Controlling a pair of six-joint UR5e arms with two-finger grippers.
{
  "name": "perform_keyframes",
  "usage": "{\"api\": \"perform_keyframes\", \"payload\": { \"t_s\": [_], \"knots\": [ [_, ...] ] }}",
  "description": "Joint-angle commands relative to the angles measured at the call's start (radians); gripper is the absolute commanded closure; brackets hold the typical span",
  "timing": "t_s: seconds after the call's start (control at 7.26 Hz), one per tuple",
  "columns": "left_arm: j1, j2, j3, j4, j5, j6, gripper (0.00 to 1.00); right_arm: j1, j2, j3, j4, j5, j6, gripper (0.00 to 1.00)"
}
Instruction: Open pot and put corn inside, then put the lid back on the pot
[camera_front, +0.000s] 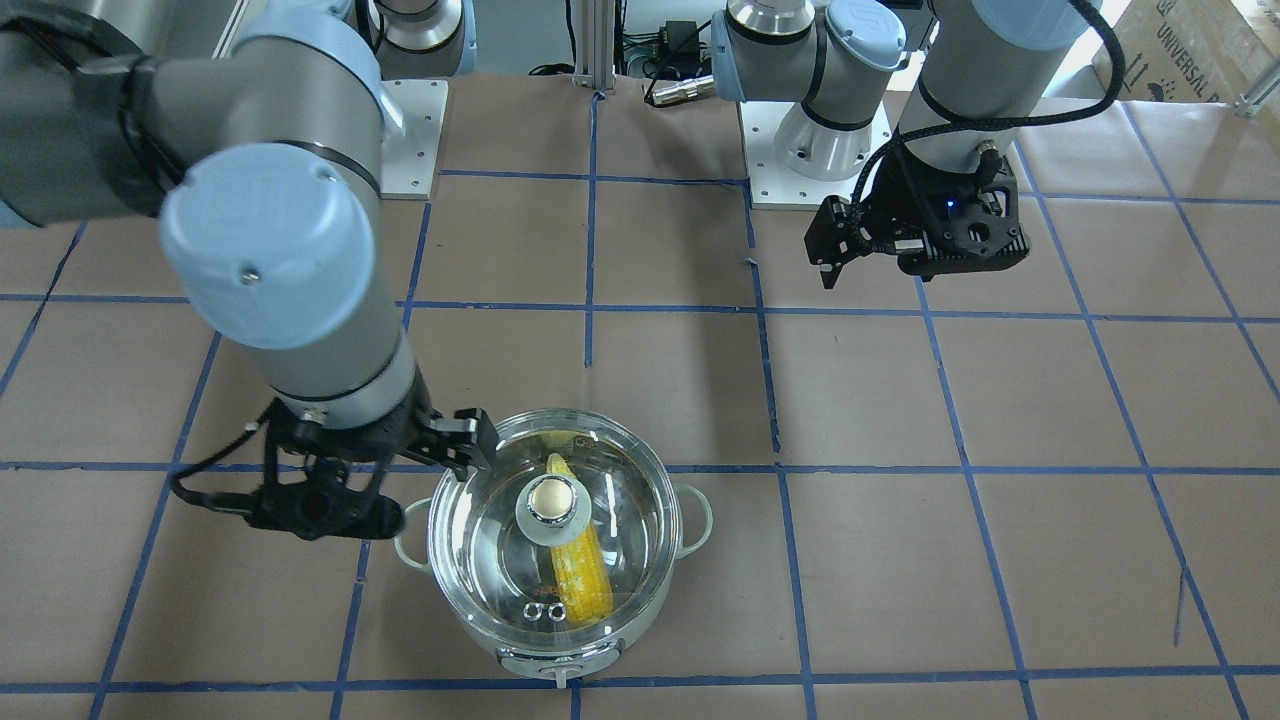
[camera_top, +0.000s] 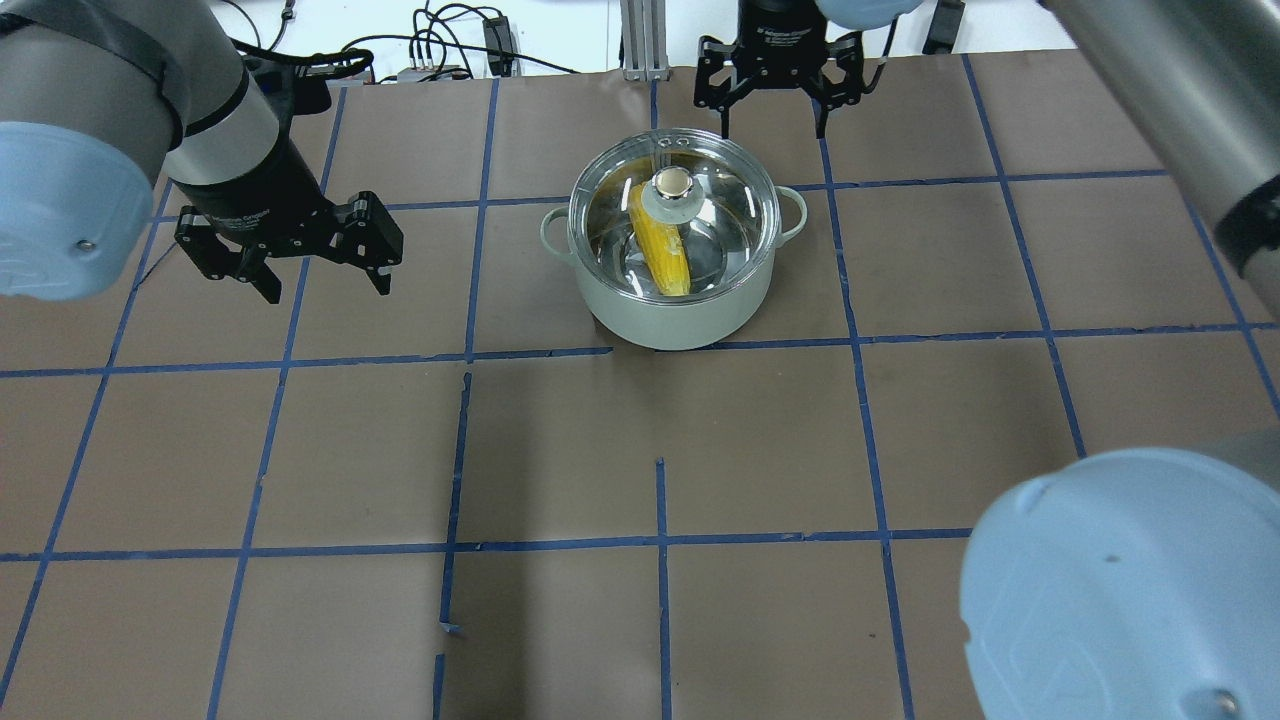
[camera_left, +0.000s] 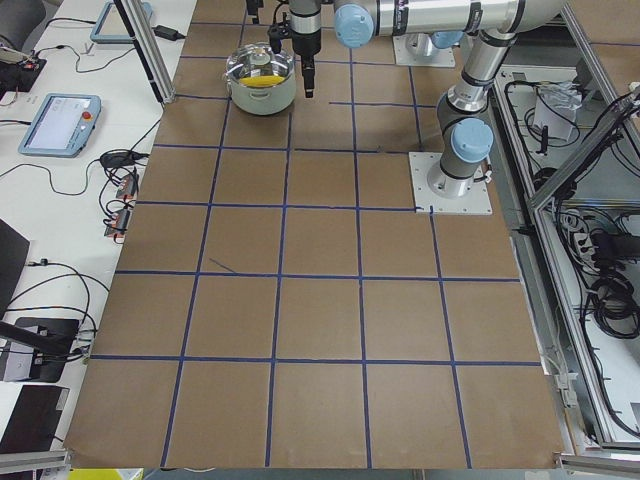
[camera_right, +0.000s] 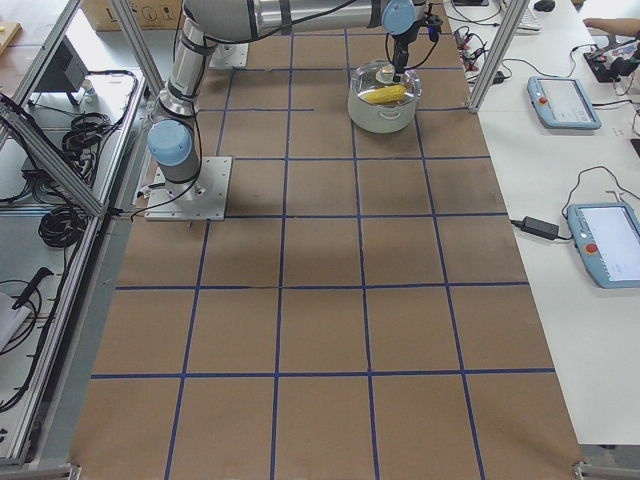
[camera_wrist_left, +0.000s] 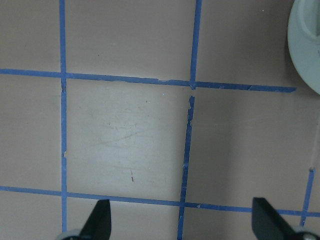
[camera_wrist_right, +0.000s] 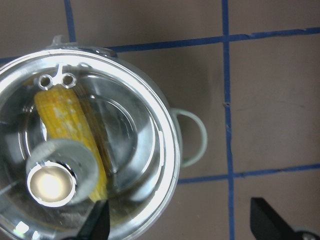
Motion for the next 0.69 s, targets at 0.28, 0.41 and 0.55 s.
{"api": "perform_keyframes", "payload": {
  "t_s": [0.28,0.41,0.55],
  "knots": [
    [0.000,0.000,0.000,-0.005,0.000,0.000,0.00,-0.105,-0.241,0.092,0.238,0.011,-0.135,0.00],
    [0.000,0.002,0.000,-0.006,0.000,0.001,0.00,-0.099,-0.253,0.166,0.162,0.009,-0.137,0.00],
    [0.000,0.000,0.000,-0.006,-0.002,0.000,0.00,-0.103,-0.262,0.207,0.092,0.002,-0.140,0.00]
  ]
}}
